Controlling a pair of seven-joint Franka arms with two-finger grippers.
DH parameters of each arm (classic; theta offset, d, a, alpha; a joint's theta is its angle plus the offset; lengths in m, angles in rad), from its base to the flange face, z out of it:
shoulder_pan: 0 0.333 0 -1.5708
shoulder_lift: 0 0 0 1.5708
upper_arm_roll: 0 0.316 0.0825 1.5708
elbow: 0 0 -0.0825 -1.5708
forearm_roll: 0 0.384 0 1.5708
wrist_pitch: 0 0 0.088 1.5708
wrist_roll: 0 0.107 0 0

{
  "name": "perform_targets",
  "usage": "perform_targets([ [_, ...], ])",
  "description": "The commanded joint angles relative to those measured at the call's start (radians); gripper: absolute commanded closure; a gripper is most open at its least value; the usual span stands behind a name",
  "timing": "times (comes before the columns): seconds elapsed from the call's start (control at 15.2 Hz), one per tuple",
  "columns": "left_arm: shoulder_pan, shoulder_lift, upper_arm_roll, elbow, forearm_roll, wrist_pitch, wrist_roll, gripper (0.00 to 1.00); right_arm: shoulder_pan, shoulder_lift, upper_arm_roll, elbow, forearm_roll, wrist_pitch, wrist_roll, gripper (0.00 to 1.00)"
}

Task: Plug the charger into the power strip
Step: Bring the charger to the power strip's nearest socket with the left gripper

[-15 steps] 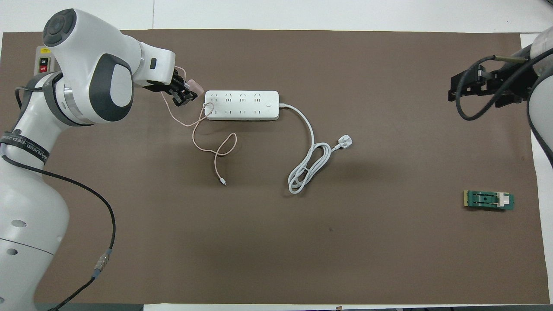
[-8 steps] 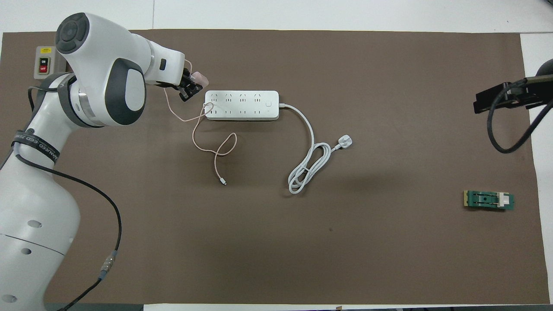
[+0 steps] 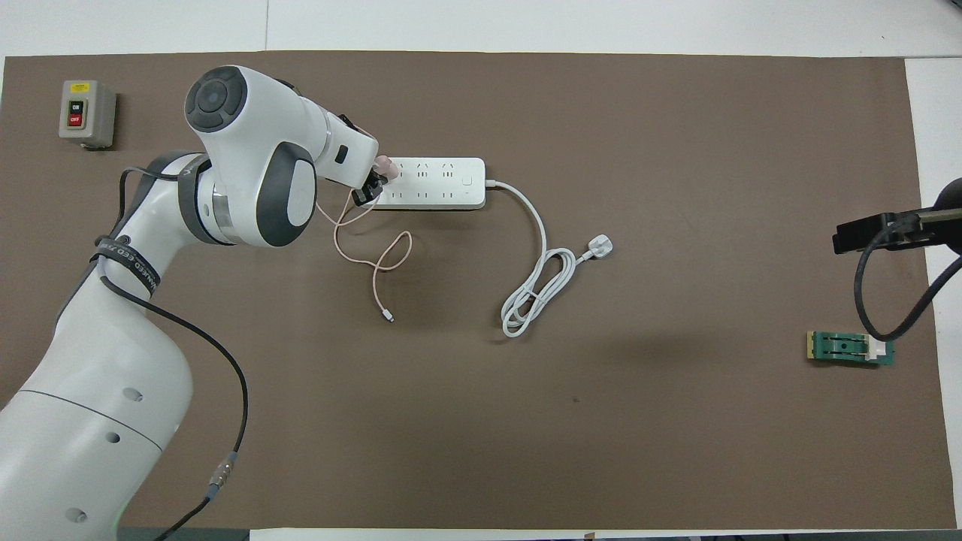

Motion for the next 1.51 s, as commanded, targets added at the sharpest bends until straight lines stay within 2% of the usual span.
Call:
perform_targets([
  [0.0,0.003,-0.043,0.011,-0.032,0.019,-0.081,0.023,1.00,-0.021,-0.030,0.020,-0.039,-0.017,0.016,-0.009,0.00],
  [0.33,0.028,-0.081,0.013,-0.069,0.017,-0.123,0.099,1.00,-0.021,-0.029,0.027,-0.033,-0.003,-0.017,0.033,0.00],
  [0.79,0.072,-0.186,0.015,-0.216,0.019,-0.123,0.201,1.00,-0.012,-0.029,0.027,-0.031,-0.002,-0.041,0.034,0.00],
  [1.19,0.077,-0.180,0.011,-0.180,0.002,-0.100,0.161,1.00,-0.009,-0.029,0.027,-0.028,-0.003,-0.041,0.031,0.00],
  [1.45,0.051,-0.175,0.011,-0.192,0.002,-0.028,0.116,1.00,-0.009,-0.029,0.027,-0.028,-0.003,-0.043,0.031,0.00],
])
